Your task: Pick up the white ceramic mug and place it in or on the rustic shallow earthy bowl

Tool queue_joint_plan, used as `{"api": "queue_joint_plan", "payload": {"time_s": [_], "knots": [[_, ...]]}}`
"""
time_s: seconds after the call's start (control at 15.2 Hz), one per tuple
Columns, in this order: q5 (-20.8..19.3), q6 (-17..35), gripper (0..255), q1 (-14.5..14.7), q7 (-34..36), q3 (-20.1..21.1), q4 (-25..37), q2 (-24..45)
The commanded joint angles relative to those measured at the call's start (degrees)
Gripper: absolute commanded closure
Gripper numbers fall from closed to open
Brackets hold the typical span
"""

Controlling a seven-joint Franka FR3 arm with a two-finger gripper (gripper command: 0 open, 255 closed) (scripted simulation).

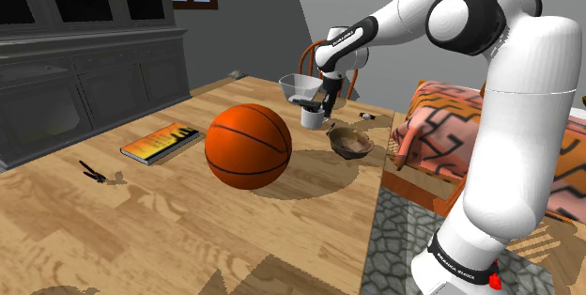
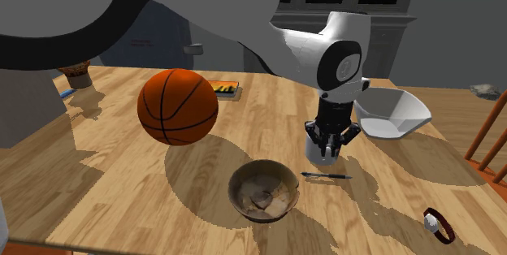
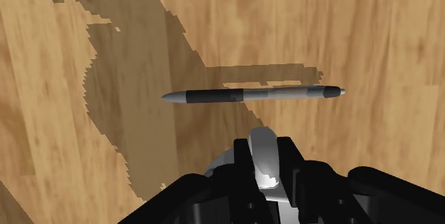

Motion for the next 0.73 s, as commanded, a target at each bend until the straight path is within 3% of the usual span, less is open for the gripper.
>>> {"api": "queue_joint_plan", "payload": {"time_s": [0.0,0.66], "knots": [[0.0,0.0,255,0.0,0.0,0.0,0.0,0.0],[-1.1,-6.1,255,0.3,0.6,-0.3,3.4,-2.9]]}}
